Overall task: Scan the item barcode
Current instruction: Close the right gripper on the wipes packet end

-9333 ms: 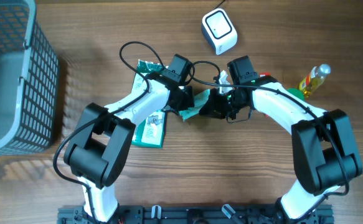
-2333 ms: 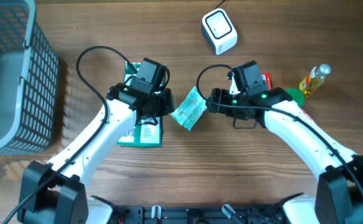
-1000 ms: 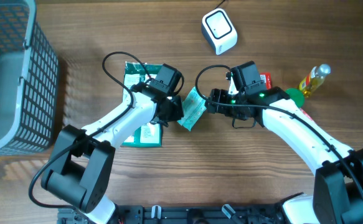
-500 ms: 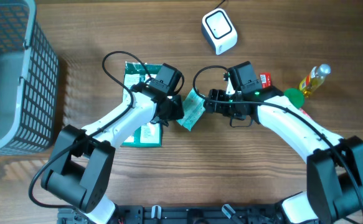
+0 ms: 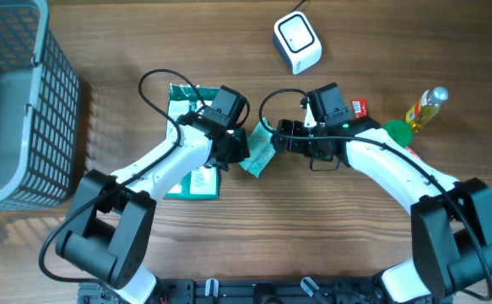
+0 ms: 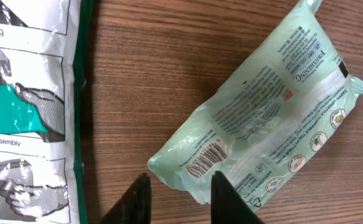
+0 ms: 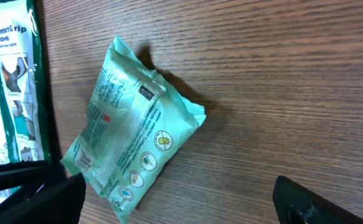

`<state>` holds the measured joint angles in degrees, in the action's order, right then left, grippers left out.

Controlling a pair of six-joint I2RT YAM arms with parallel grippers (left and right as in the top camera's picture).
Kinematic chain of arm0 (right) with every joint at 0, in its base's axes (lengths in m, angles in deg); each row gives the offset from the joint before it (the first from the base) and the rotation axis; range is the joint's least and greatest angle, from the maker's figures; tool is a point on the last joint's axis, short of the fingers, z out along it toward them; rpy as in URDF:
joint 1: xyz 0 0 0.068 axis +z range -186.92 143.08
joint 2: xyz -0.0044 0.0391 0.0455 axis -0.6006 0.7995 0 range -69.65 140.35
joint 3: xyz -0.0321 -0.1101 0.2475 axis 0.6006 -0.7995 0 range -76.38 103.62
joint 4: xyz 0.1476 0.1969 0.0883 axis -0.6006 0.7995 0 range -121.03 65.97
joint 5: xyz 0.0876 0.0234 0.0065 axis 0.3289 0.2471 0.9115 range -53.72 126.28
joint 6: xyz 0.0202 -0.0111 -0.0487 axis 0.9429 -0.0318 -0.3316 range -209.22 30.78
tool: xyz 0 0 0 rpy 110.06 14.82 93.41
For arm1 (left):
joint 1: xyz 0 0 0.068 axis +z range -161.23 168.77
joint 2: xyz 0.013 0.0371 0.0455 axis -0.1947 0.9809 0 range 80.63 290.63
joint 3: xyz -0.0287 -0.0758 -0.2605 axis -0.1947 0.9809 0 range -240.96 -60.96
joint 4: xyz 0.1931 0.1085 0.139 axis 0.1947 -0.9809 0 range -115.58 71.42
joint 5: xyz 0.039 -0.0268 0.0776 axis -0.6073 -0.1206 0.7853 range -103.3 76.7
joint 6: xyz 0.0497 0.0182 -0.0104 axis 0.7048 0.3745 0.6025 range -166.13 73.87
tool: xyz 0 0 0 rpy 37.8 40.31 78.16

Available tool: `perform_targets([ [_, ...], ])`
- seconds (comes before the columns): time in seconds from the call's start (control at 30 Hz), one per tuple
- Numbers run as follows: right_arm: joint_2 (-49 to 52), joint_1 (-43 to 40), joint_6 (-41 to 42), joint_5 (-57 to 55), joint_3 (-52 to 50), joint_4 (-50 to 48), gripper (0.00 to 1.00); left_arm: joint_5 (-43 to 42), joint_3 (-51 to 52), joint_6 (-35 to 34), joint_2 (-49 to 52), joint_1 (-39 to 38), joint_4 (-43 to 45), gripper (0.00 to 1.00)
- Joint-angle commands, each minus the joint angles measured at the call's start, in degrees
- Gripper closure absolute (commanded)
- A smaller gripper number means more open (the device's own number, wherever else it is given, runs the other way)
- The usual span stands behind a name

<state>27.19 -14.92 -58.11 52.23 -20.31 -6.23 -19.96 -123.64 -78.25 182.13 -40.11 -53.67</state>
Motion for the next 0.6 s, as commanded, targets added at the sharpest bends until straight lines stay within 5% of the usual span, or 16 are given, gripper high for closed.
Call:
perform_targets([
  [0.0, 0.9, -1.75, -1.2, 2.64, 0.52, 0.31, 0.04, 0.52, 0.09, -0.04, 0.76, -0.26, 0.72, 0.67],
  [0.57, 5.2, -4.09, -4.15, 4.09, 0.52, -6.8, 0.13, 0.39, 0.09, -0.31, 9.27, -1.53, 4.22, 0.72],
])
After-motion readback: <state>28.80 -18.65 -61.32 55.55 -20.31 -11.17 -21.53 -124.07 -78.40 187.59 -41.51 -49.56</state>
